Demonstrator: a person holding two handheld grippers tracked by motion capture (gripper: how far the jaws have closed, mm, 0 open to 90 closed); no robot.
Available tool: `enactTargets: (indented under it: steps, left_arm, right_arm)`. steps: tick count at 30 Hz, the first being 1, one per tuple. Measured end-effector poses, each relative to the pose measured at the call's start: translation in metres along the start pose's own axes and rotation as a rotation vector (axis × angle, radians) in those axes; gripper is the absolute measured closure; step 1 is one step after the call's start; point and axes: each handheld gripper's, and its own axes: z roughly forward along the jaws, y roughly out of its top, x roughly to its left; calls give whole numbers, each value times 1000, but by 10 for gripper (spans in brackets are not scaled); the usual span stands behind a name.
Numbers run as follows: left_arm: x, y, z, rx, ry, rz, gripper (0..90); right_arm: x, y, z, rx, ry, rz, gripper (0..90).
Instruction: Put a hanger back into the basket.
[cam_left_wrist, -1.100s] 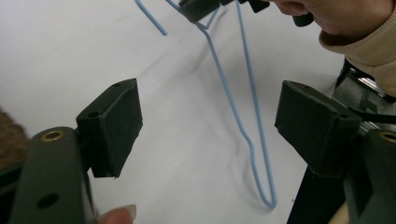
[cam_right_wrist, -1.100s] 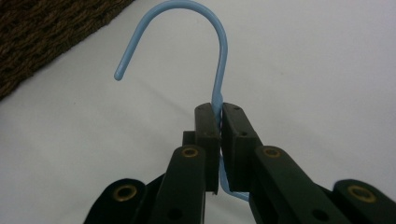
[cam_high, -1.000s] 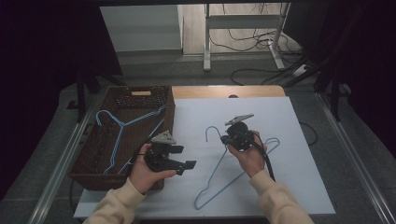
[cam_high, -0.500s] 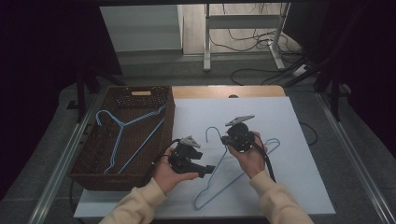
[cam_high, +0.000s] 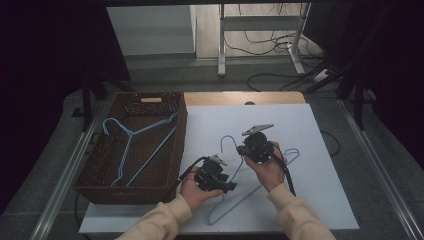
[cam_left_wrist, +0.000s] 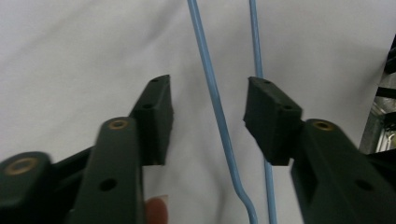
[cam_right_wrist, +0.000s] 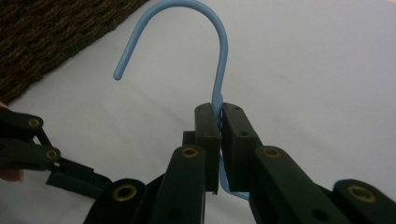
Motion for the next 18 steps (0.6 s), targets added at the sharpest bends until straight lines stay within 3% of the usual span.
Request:
enactTargets:
  steps: [6, 10, 14, 18]
  left_arm:
    - [2, 0, 5, 2, -41, -17, 787]
    - [4, -1, 2, -17, -59, -40, 826]
    - [5, 1, -6, -58, -77, -56, 860]
    - [5, 1, -14, -92, -91, -61, 861]
  right_arm:
    - [0, 0, -2, -7, 2, -2, 858]
    - [-2, -2, -6, -22, 14, 3, 850]
    - [-9, -5, -15, -74, 60, 35, 652]
    - [-21, -17, -32, -162, 93, 79, 479]
